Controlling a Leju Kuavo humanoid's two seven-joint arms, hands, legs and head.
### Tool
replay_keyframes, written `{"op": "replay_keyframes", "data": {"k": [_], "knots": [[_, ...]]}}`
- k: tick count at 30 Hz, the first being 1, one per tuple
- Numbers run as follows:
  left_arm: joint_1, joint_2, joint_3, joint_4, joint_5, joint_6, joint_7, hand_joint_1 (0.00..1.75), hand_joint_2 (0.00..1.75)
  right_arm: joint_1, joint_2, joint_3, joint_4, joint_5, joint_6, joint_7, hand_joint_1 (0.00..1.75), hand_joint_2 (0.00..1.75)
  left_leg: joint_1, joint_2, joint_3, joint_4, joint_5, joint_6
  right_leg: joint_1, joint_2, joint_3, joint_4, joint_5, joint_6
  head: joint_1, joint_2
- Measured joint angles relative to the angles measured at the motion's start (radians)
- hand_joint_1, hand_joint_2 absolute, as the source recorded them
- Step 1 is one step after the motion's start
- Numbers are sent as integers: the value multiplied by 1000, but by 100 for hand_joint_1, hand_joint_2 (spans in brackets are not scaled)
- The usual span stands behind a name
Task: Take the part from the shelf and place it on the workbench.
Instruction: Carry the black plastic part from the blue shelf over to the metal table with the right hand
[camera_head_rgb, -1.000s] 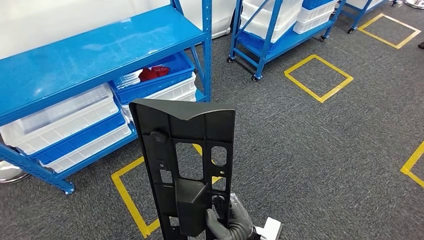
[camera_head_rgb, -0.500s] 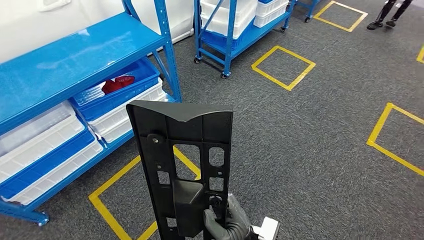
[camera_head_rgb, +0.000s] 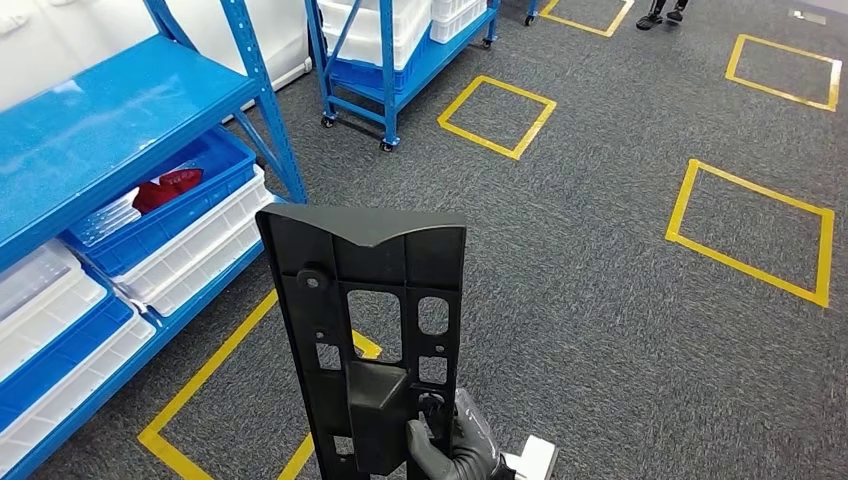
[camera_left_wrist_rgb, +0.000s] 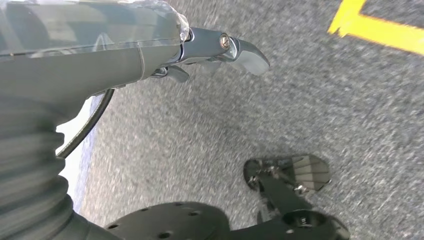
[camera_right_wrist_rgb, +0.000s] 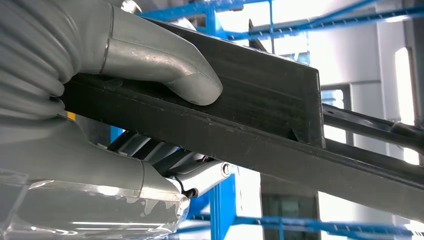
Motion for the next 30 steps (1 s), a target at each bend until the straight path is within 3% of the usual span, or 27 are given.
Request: {"op": "replay_keyframes", "data": {"k": [2,4,5,7,9,10,11,13,15,17,19,21,23,25,26,27,28,30], "knots": [[-4,-1,-1,0,-5,0,4,0,175,-1,-1,0,0,-2,-3,-3,171,175,-2,16,4,-2,-3,-7,10,-13,11,-26,-2,-10,0,0],[-10,-1,-4,0,-14,0,9,0,175,1,-2,0,0,-5,-12,-7,171,175,0,26,10,-2,-9,-16,8,9,13,-36,3,-16,0,0],[-14,-1,-6,0,-20,0,11,0,175,3,-3,-1,-2,-7,-17,-8,171,175,0,13,8,10,-20,-20,4,19,17,-42,6,-20,0,0],[-22,-2,-10,0,-28,2,14,0,175,5,-2,-2,-8,-11,-27,-5,171,175,3,-32,-27,96,-72,-26,-4,41,25,-52,12,-29,0,0],[-26,-3,-16,0,-33,2,15,0,175,7,0,-3,-13,-12,-33,4,171,175,5,-60,-91,231,-132,-31,-4,65,26,-53,12,-33,0,0],[-27,-3,-19,0,-35,2,17,0,175,9,0,-4,-14,-12,-34,7,171,175,7,-63,-114,274,-140,-34,-4,79,26,-52,12,-34,0,0],[-28,-3,-21,0,-37,2,20,0,175,11,-1,-4,-14,-12,-35,8,171,175,9,-64,-121,282,-128,-36,-5,94,27,-51,12,-33,0,0],[-32,-3,-25,0,-36,3,30,0,175,14,-1,-5,-16,-12,-34,9,171,175,16,-75,-88,191,-56,-41,-9,124,28,-43,9,-28,0,0],[-32,-2,-25,0,-30,5,45,0,175,13,-1,-5,-19,-12,-32,12,171,175,26,-128,-39,72,-3,-43,-11,150,20,-27,2,-17,0,0],[-27,-2,-25,0,-24,8,55,0,175,12,0,-5,-22,-11,-29,18,171,175,28,-168,-23,26,3,-37,-16,171,6,-15,1,-3,0,0],[-22,-1,-25,0,-20,12,59,0,175,12,1,-6,-25,-10,-25,25,171,175,22,-153,-23,19,6,-21,-22,186,-4,-15,6,12,0,0],[-19,-1,-25,0,-18,14,63,0,175,9,2,-7,-25,-10,-17,30,171,175,21,-130,-20,7,14,-5,-21,152,-19,9,-8,23,0,0],[-12,-1,-24,0,-14,17,66,0,175,5,4,-8,-25,-10,-6,36,171,175,19,-103,-17,0,18,4,-20,96,-64,101,-56,30,0,0],[-1,0,-22,0,-11,18,65,0,175,4,7,-10,-24,-10,1,40,171,175,13,-72,-16,0,16,8,-22,75,-121,213,-99,34,0,0],[2,1,-21,0,-10,17,62,0,175,6,7,-12,-23,-10,3,40,171,175,11,-57,-15,0,14,9,-24,70,-132,233,-98,35,0,0],[4,2,-21,0,-10,16,58,0,175,8,7,-13,-22,-10,4,40,171,175,10,-44,-15,0,13,9,-24,66,-125,219,-82,33,0,0],[3,3,-21,0,-9,15,54,0,175,9,7,-14,-22,-10,5,40,171,175,8,-32,-13,0,11,8,-23,60,-98,167,-53,30,0,0],[0,3,-21,0,-6,13,47,0,175,10,8,-15,-23,-10,7,40,171,175,6,-14,-7,0,7,3,-14,24,-26,35,-5,17,0,0]]}}
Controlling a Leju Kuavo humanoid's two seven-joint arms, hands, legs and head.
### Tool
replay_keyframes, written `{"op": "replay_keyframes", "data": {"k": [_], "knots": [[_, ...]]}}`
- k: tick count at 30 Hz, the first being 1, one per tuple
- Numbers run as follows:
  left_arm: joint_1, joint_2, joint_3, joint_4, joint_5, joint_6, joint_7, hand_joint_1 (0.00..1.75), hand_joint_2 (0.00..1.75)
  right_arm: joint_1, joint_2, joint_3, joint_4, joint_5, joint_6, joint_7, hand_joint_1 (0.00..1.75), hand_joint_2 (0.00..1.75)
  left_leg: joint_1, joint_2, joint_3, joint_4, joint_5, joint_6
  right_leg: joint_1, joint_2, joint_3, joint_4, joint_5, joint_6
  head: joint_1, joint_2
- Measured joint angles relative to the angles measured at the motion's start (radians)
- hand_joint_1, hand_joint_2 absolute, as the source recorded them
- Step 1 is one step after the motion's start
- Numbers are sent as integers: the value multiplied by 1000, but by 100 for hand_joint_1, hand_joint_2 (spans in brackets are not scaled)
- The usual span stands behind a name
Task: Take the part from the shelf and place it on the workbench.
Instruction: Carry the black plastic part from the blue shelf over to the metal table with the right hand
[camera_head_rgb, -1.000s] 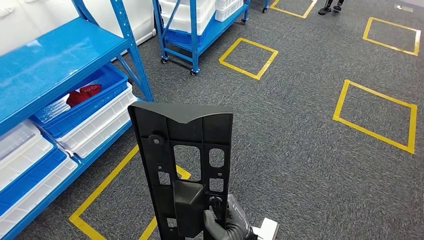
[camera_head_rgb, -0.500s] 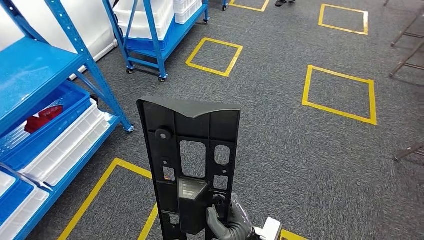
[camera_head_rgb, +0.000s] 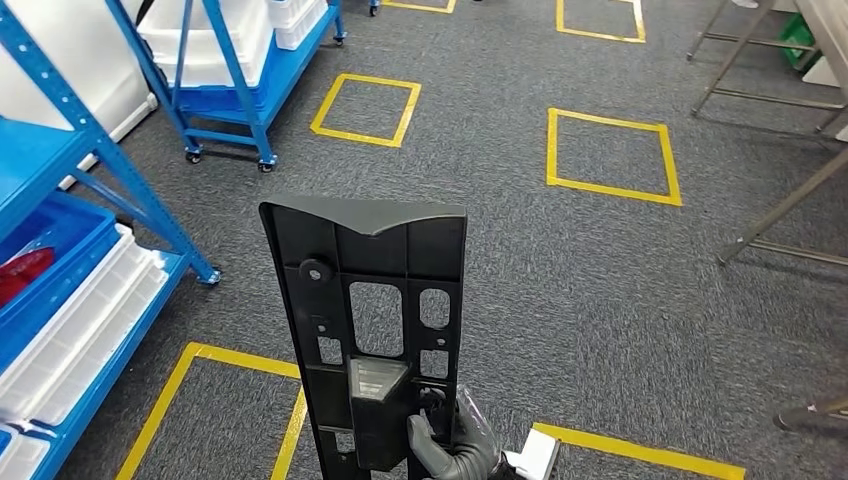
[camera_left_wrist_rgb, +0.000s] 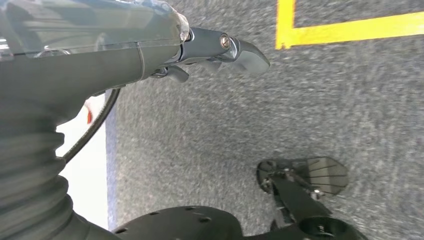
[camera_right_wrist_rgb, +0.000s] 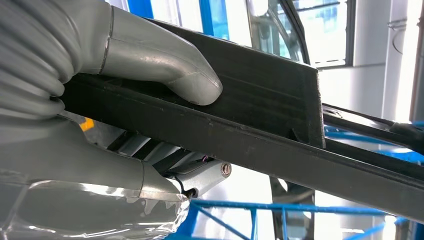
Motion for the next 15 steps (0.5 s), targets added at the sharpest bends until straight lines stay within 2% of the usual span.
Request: {"op": "replay_keyframes", "data": {"k": [1,2,4,5,6,7,9,10,11,12,13,14,15], "knots": [[0,0,0,0,3,0,-5,0,175,0,1,0,-1,0,2,0,171,175,-1,8,3,0,-3,-4,6,-14,23,-44,10,-7,0,0],[0,1,1,0,6,-1,-11,0,175,0,2,0,-1,0,4,0,171,175,-1,16,5,-1,-5,-9,13,-22,33,-63,10,-14,0,0],[0,1,2,0,11,-5,-21,0,175,0,4,0,-1,2,13,0,171,175,-1,33,12,-5,-8,-20,17,-5,35,-69,11,-25,0,0],[-1,2,2,0,13,-8,-23,0,175,0,6,1,-1,4,18,-1,171,175,0,33,16,-3,-13,-24,15,5,41,-78,14,-30,0,0],[-1,3,2,0,15,-10,-24,0,175,-2,8,3,0,6,23,-2,171,175,1,21,14,11,-24,-28,12,14,49,-88,19,-36,0,0],[-1,4,3,0,17,-12,-24,0,175,-5,11,5,2,7,27,-3,171,175,2,2,1,46,-46,-31,9,23,56,-97,23,-41,0,0],[-1,4,8,0,20,-13,-25,0,175,-11,17,12,6,9,33,-4,171,175,4,-37,-59,169,-106,-36,6,42,60,-103,26,-47,0,0],[-2,5,12,0,22,-14,-26,0,175,-13,19,14,9,10,34,-4,171,175,4,-44,-90,228,-126,-38,6,53,59,-102,26,-48,0,0],[-3,5,15,0,23,-14,-26,0,175,-13,20,15,13,10,34,-4,171,175,5,-47,-109,262,-130,-40,7,65,59,-100,25,-48,0,0],[-5,6,16,0,23,-13,-26,0,175,-13,20,15,16,10,34,-4,171,175,5,-48,-112,262,-115,-42,7,76,59,-97,24,-47,0,0],[-5,7,17,0,22,-13,-25,0,175,-13,20,16,18,11,34,-4,171,175,7,-52,-96,222,-82,-43,5,90,59,-92,21,-44,0,0],[-2,8,17,0,22,-13,-24,0,175,-13,21,16,20,11,34,-4,171,175,10,-65,-69,157,-43,-44,3,104,58,-85,18,-40,0,0],[1,9,18,0,21,-13,-24,0,175,-14,21,17,21,11,34,-4,171,175,13,-91,-42,95,-17,-45,3,117,55,-77,14,-35,0,0]]}}
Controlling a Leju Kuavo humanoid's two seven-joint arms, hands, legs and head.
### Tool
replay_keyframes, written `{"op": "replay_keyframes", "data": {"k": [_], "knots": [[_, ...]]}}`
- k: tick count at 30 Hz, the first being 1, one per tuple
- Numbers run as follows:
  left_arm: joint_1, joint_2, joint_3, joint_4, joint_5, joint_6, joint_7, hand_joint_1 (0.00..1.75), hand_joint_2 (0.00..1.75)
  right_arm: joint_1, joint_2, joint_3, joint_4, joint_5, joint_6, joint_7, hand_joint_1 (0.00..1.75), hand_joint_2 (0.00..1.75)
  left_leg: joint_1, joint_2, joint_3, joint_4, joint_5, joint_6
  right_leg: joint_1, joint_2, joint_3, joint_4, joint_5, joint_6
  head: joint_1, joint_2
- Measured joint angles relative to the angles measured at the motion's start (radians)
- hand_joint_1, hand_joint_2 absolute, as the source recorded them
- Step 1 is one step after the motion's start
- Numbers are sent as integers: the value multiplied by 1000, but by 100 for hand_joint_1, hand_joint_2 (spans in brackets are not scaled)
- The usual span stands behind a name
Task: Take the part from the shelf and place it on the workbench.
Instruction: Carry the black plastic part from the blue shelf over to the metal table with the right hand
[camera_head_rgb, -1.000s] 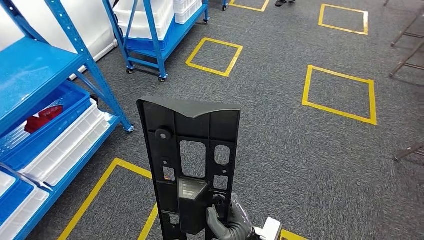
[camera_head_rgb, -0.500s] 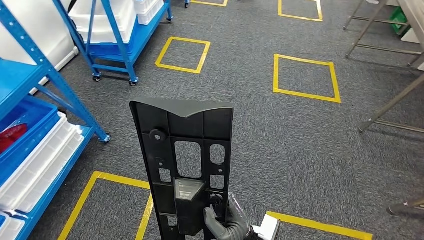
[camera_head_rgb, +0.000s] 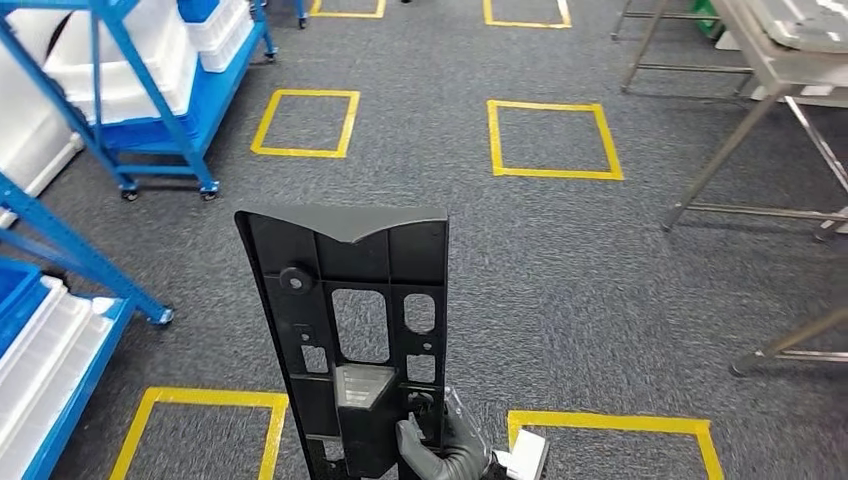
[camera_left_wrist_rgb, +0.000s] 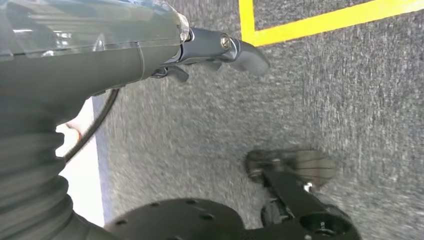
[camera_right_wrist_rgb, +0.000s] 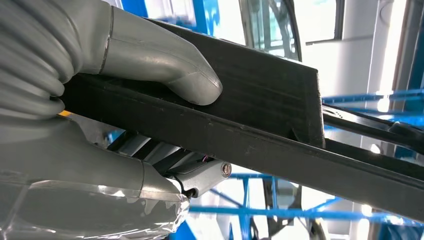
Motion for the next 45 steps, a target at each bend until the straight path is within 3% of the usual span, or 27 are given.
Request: {"op": "replay_keyframes", "data": {"k": [1,3,5,7,9,11,12,13,14,16,18,20,22,23,25,27,28,29,31,33,35,36,38,40,42,43,45], "knots": [[3,1,0,0,0,0,1,0,175,-1,1,1,1,0,0,0,171,175,3,-24,21,-49,17,3,-1,13,-6,8,-3,6,0,0],[7,2,1,0,0,0,1,0,175,-3,3,3,2,1,1,-1,171,175,2,-50,31,-76,14,13,-3,33,-20,17,-3,19,0,0],[6,2,1,0,0,1,2,0,175,-3,3,4,4,1,4,-4,171,175,0,-31,30,-81,19,28,-6,42,-28,17,1,31,0,0],[4,2,1,0,0,3,4,0,175,-6,2,5,8,-1,11,-13,171,175,1,-7,32,-89,24,41,-4,-4,-44,46,-17,40,0,0],[7,2,1,0,0,7,11,0,175,-12,2,5,13,-5,18,-24,171,175,-2,20,33,-91,25,48,-3,-61,-93,146,-71,45,0,0],[11,2,1,0,-2,13,22,0,175,-15,1,6,21,-8,19,-32,171,175,-6,49,34,-91,21,52,-6,-75,-155,268,-117,49,0,0],[12,3,1,0,-3,15,25,0,175,-15,0,6,25,-10,20,-34,171,175,-8,62,35,-91,20,52,-6,-76,-167,291,-117,49,0,0],[12,3,1,0,-3,17,28,0,175,-16,-1,7,29,-11,20,-36,171,175,-9,74,36,-91,17,52,-6,-79,-159,276,-99,47,0,0],[11,3,1,0,-3,19,29,0,175,-16,-2,7,32,-11,20,-37,171,175,-11,85,40,-91,15,51,-5,-86,-130,223,-67,43,0,0],[10,2,1,0,-1,21,28,0,175,-21,-3,9,38,-13,21,-40,171,175,-14,103,48,-91,8,47,7,-124,-56,84,-15,28,0,0],[10,2,2,0,0,22,26,0,175,-29,-3,13,42,-16,22,-45,171,175,-17,121,53,-92,2,39,21,-148,-23,17,-5,15,0,0],[9,2,3,0,0,21,23,0,175,-32,-4,15,47,-20,20,-49,171,175,-18,140,59,-95,-3,30,22,-130,-21,10,-6,6,0,0],[6,2,3,0,-3,19,21,0,175,-34,-4,16,50,-24,16,-50,171,175,-15,121,60,-77,-20,22,16,-109,-9,-6,-1,-3,0,0],[5,2,3,0,-4,18,23,0,175,-36,-3,18,51,-25,15,-50,171,175,-14,98,46,-42,-42,18,11,-98,-2,-14,2,-8,0,0],[6,3,3,0,-9,17,28,0,175,-41,-3,22,55,-28,10,-50,171,175,-11,53,-14,79,-98,13,9,-78,2,-16,2,-14,0,0],[8,4,3,0,-18,16,30,0,175,-40,-3,23,58,-29,-2,-50,171,175,-10,42,-70,173,-118,9,9,-50,2,-13,0,-14,0,0],[9,4,2,0,-24,15,28,0,175,-38,-3,22,58,-29,-9,-50,171,175,-9,40,-75,168,-98,8,7,-34,3,-10,-2,-12,0,0],[9,5,1,0,-29,15,25,0,175,-34,-3,21,56,-29,-16,-48,171,175,-7,36,-63,127,-62,7,6,-19,4,-5,-5,-9,0,0],[9,5,-1,0,-35,15,17,0,175,-27,-3,18,48,-29,-24,-46,171,175,-1,-4,-14,-1,7,4,2,7,2,9,-15,1,0,0],[6,5,-2,0,-37,15,13,0,175,-23,-3,15,39,-29,-26,-43,171,175,2,-41,13,-65,24,10,0,28,-7,22,-20,13,0,0],[1,5,-3,0,-41,15,11,0,175,-16,-3,13,30,-29,-32,-39,171,175,-1,-34,16,-69,20,24,-3,48,-15,22,-18,24,0,0],[-2,4,-4,0,-43,14,10,0,175,-12,-3,11,26,-28,-35,-36,171,175,-1,-23,17,-71,22,30,-3,44,-17,25,-19,29,0,0],[-7,3,-6,0,-47,13,14,0,175,-7,-3,8,16,-28,-39,-29,171,175,1,0,19,-78,25,42,-1,0,-38,66,-43,39,0,0],[-10,2,-9,0,-48,13,26,0,175,-8,-3,5,11,-27,-37,-23,171,175,-1,27,20,-79,23,50,-2,-56,-97,182,-101,47,0,0],[-10,2,-10,0,-48,13,38,0,175,-8,-3,3,11,-26,-34,-15,171,175,-4,56,21,-79,19,52,-6,-72,-157,292,-135,52,0,0],[-10,2,-10,0,-48,13,42,0,175,-8,-4,2,11,-26,-33,-12,171,175,-4,69,23,-79,17,52,-6,-75,-163,300,-126,52,0,0],[-10,1,-10,0,-49,13,50,0,175,-7,-4,-2,12,-27,-28,-10,171,175,-6,92,32,-79,10,50,-3,-91,-112,198,-60,43,0,0]]}}
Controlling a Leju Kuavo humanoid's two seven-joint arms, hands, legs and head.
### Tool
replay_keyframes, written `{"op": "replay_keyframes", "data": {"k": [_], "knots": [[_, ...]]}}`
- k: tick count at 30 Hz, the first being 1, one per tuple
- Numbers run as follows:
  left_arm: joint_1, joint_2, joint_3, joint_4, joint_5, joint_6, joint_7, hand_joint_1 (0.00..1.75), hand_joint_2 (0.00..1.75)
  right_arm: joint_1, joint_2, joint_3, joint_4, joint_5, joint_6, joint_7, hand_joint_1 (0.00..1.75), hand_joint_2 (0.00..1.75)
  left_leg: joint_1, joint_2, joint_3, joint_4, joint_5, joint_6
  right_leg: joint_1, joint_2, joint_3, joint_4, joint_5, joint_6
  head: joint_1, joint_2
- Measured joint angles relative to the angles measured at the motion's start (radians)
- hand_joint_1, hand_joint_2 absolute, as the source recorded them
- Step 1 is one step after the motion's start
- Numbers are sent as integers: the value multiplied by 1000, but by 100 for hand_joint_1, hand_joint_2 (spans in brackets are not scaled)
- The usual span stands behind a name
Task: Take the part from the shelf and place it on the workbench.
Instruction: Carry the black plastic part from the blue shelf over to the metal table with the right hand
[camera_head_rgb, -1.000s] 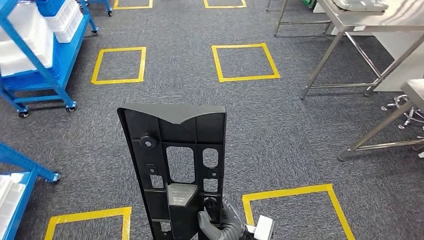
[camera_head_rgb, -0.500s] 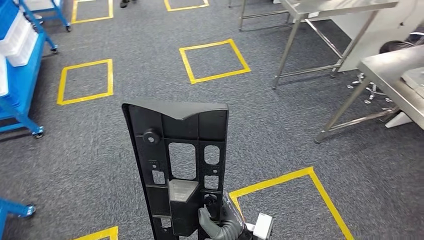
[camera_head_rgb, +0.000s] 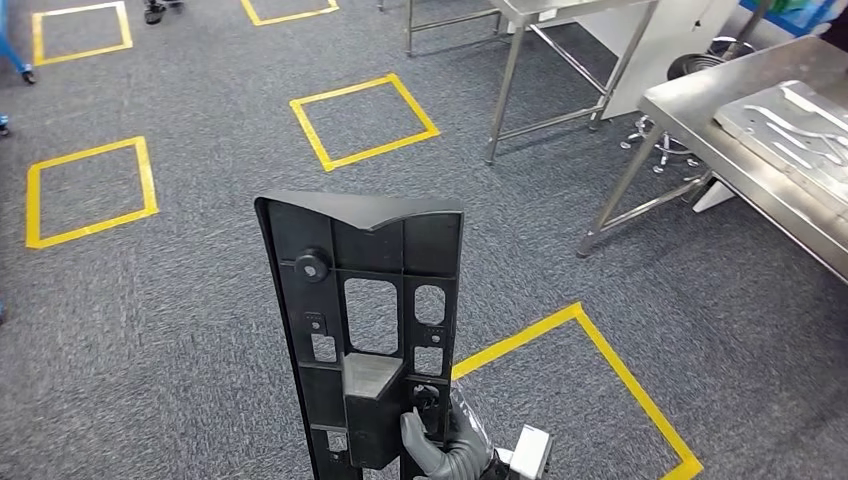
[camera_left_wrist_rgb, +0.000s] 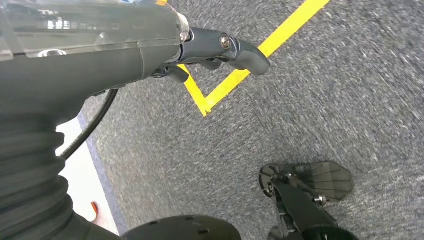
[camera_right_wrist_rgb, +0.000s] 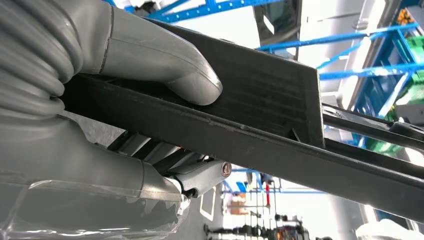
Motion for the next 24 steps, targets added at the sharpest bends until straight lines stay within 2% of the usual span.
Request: {"op": "replay_keyframes", "data": {"k": [2,3,4,6,8,10,11,12,13,14,15,16,17,18,19,21,22,24], "knots": [[1,-3,0,0,-1,1,7,0,175,0,0,-5,0,-2,8,-1,171,175,-4,19,10,-1,-7,-6,14,-45,68,-132,46,-16,0,0],[2,-4,0,0,-2,2,9,0,175,0,0,-7,0,-3,11,-2,171,175,-5,28,13,-2,-10,-10,20,-60,85,-167,52,-23,0,0],[3,-5,0,0,-2,3,11,0,175,0,0,-9,0,-3,13,-4,171,175,-6,37,16,-4,-12,-14,26,-66,88,-178,48,-28,0,0],[2,-5,0,0,-2,4,12,0,175,4,-1,-15,2,-5,20,-8,171,175,-6,51,24,-7,-17,-23,23,-43,91,-188,52,-34,0,0],[0,-5,-1,0,-3,6,7,0,175,5,-1,-20,3,-6,29,-16,171,175,-5,17,17,25,-42,-31,13,-19,103,-203,57,-43,0,0],[-1,-5,-1,0,-2,7,-1,0,175,4,-2,-23,7,-8,35,-25,171,175,-3,-33,-34,134,-95,-36,9,3,110,-210,59,-49,0,0],[-2,-5,-1,0,-2,7,-3,0,175,4,-2,-24,10,-8,37,-26,171,175,-3,-43,-67,197,-119,-39,9,15,111,-209,58,-51,0,0],[-3,-4,-1,0,-2,7,-4,0,175,4,-2,-25,14,-8,38,-27,171,175,-3,-48,-94,244,-129,-41,9,29,112,-208,57,-52,0,0],[-4,-3,-1,0,-2,7,-4,0,175,5,-3,-26,17,-8,40,-28,171,175,-2,-49,-108,259,-119,-43,8,44,113,-207,56,-52,0,0],[-3,-2,-1,0,-2,7,-6,0,175,5,-3,-28,20,-8,41,-29,171,175,-1,-51,-105,237,-92,-45,7,60,115,-204,55,-50,0,0],[-2,-1,-1,0,-2,7,-9,0,175,6,-3,-29,22,-8,42,-30,171,175,1,-60,-87,183,-50,-45,6,77,116,-201,52,-46,0,0],[-2,0,-1,0,-3,7,-12,0,175,6,-3,-29,23,-8,43,-32,171,175,5,-80,-64,121,-14,-45,3,91,116,-195,48,-42,0,0],[-2,0,-1,0,-3,6,-15,0,175,6,-3,-30,24,-8,44,-34,171,175,8,-105,-42,63,9,-44,3,104,113,-187,44,-36,0,0],[-4,0,-1,0,-5,5,-18,0,175,6,-3,-30,25,-8,44,-36,171,175,9,-126,-28,27,18,-41,1,114,108,-181,42,-30,0,0],[-6,0,-2,0,-6,3,-18,0,175,7,-3,-31,25,-8,45,-37,171,175,9,-138,-23,14,15,-36,0,123,102,-178,41,-23,0,0],[-9,-1,-7,0,-9,1,-14,0,175,10,-4,-33,25,-8,44,-40,171,175,7,-126,-22,10,13,-23,-2,141,95,-178,44,-11,0,0],[-11,-2,-10,0,-10,1,-10,0,175,12,-4,-34,24,-8,44,-41,171,175,7,-115,-19,6,14,-17,-1,134,93,-175,41,-5,0,0],[-10,-4,-13,0,-13,2,-1,0,175,14,-7,-35,22,-8,44,-42,171,175,9,-90,-15,-1,17,-5,0,85,64,-117,7,5,0,0]]}}
